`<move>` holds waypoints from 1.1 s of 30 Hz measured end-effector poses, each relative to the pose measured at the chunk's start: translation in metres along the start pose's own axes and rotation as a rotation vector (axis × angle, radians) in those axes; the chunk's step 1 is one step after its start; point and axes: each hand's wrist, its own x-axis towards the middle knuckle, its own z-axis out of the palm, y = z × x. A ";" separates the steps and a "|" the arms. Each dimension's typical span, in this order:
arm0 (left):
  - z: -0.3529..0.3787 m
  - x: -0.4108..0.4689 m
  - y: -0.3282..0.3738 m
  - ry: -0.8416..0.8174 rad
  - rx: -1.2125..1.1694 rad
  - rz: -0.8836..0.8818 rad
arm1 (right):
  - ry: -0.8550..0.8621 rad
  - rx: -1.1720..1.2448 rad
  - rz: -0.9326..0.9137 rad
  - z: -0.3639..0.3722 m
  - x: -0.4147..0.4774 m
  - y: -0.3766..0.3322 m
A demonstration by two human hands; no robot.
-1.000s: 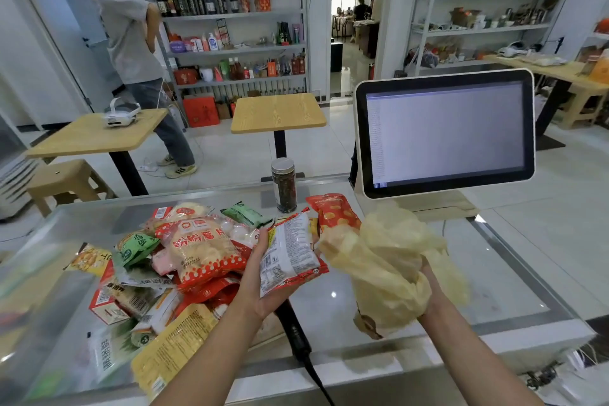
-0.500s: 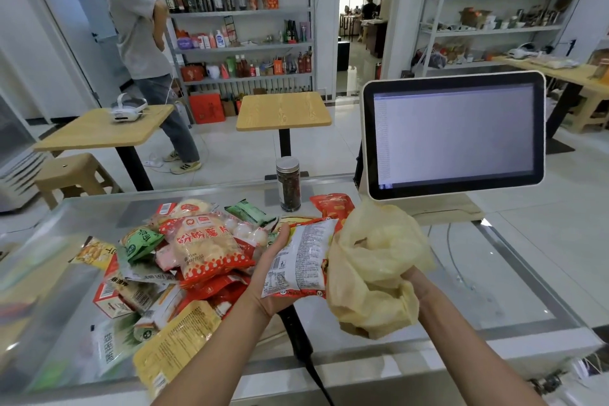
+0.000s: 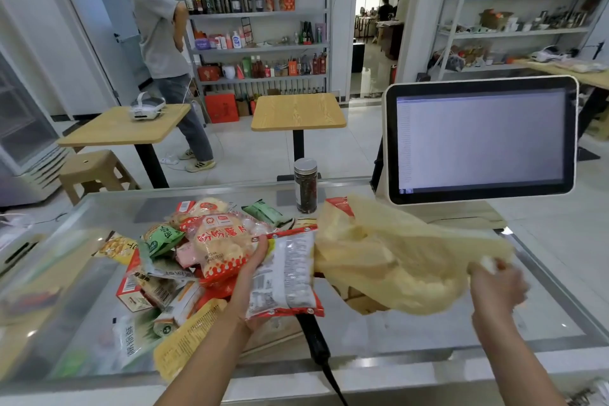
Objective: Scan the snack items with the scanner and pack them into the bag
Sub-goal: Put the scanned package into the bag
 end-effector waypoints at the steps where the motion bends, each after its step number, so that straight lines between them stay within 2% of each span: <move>1: 0.015 -0.003 0.002 0.024 0.001 -0.011 | 0.159 -0.026 -0.249 -0.006 -0.011 -0.019; 2: 0.025 -0.002 0.001 -0.008 0.035 -0.018 | 0.219 0.035 -0.473 -0.011 -0.024 -0.039; 3: 0.023 0.002 -0.001 0.035 0.074 -0.008 | 0.184 0.094 -0.660 -0.014 -0.040 -0.060; 4: 0.026 0.005 -0.003 0.052 0.111 -0.025 | 0.073 0.113 -0.794 -0.014 -0.054 -0.079; 5: 0.031 0.005 -0.003 0.128 0.156 -0.051 | -0.087 0.048 -0.826 -0.013 -0.068 -0.093; 7: 0.033 0.011 -0.005 0.186 0.177 -0.062 | -0.531 -0.227 -0.672 -0.004 -0.080 -0.105; 8: 0.037 0.011 -0.006 0.156 0.167 -0.060 | -0.737 -0.413 -0.547 0.003 -0.085 -0.106; 9: 0.042 0.011 -0.005 0.140 0.157 -0.050 | -0.895 -0.544 -0.437 0.010 -0.086 -0.103; 10: 0.051 0.008 -0.003 0.127 0.151 -0.033 | -0.995 -0.569 -0.359 0.017 -0.084 -0.096; 11: 0.054 0.006 -0.002 0.131 0.171 -0.011 | -1.020 -0.534 -0.312 0.021 -0.081 -0.088; 14: 0.053 0.003 0.006 0.088 0.126 0.024 | -0.875 -0.160 -0.069 0.018 -0.063 -0.072; 17: 0.037 -0.001 0.014 0.132 0.169 0.027 | -0.700 0.426 0.400 0.007 -0.038 -0.059; 19: 0.027 -0.005 0.020 0.168 0.290 0.012 | -0.615 0.660 0.597 0.000 -0.026 -0.050; 21: 0.022 -0.006 0.026 0.194 0.419 0.004 | -0.613 0.818 0.611 -0.007 -0.020 -0.046; 23: 0.023 -0.006 0.031 0.174 0.559 0.016 | -0.719 0.935 0.511 -0.013 -0.018 -0.044; 25: 0.028 -0.004 0.037 0.129 0.664 0.034 | -0.887 0.890 0.401 -0.019 -0.024 -0.047; 27: 0.041 -0.002 0.047 0.074 0.703 0.084 | -0.983 0.632 0.310 -0.020 -0.029 -0.051; 30: 0.063 0.011 0.059 -0.051 0.724 0.091 | -1.049 0.230 0.168 -0.017 -0.039 -0.062; 33: 0.081 0.030 0.058 -0.228 0.825 -0.003 | -1.025 0.171 0.128 -0.015 -0.042 -0.074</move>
